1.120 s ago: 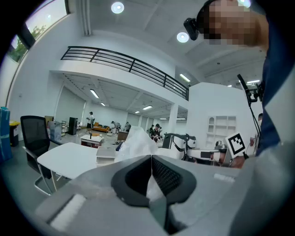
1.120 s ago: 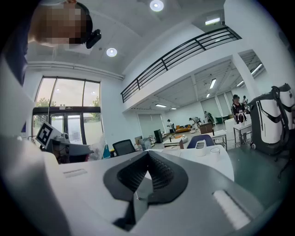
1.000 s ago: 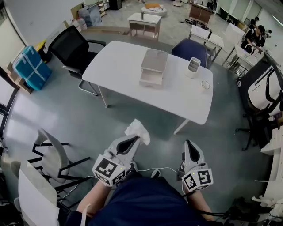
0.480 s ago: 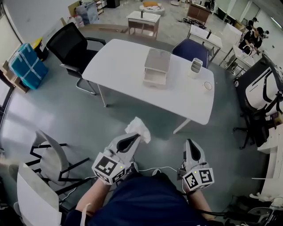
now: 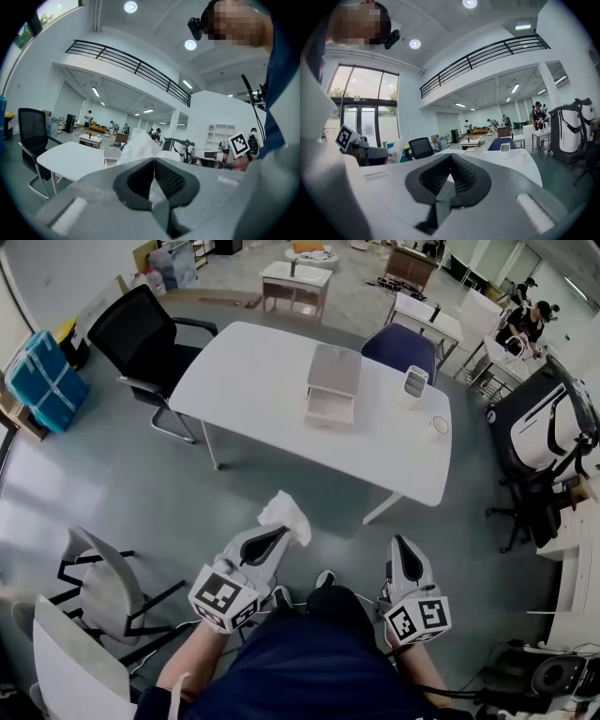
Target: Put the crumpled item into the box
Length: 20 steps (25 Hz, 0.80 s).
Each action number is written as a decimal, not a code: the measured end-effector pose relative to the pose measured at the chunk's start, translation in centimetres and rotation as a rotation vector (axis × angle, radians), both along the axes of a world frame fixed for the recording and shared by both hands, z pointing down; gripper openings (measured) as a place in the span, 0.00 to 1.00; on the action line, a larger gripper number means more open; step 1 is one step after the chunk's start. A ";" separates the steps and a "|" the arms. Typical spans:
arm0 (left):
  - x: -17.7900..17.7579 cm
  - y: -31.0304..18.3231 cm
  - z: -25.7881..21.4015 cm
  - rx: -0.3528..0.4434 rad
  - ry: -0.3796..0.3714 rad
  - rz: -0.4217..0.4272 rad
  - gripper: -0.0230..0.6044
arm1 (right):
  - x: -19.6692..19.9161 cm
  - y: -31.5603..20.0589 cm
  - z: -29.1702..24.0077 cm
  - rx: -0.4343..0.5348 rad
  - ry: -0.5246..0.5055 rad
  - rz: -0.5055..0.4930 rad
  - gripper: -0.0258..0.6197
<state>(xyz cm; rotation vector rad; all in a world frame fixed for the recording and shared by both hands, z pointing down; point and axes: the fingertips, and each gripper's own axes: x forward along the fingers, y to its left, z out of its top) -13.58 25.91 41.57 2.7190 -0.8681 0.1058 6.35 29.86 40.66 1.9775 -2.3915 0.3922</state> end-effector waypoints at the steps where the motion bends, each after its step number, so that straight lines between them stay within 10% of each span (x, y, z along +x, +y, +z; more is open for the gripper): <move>1: -0.1 -0.3 0.1 -0.002 -0.001 -0.003 0.05 | -0.2 -0.4 0.0 0.001 0.011 -0.005 0.04; 20: 4.5 -12.1 1.6 -0.030 -0.060 -0.089 0.05 | 4.7 -14.3 2.6 -0.025 -0.080 -0.075 0.04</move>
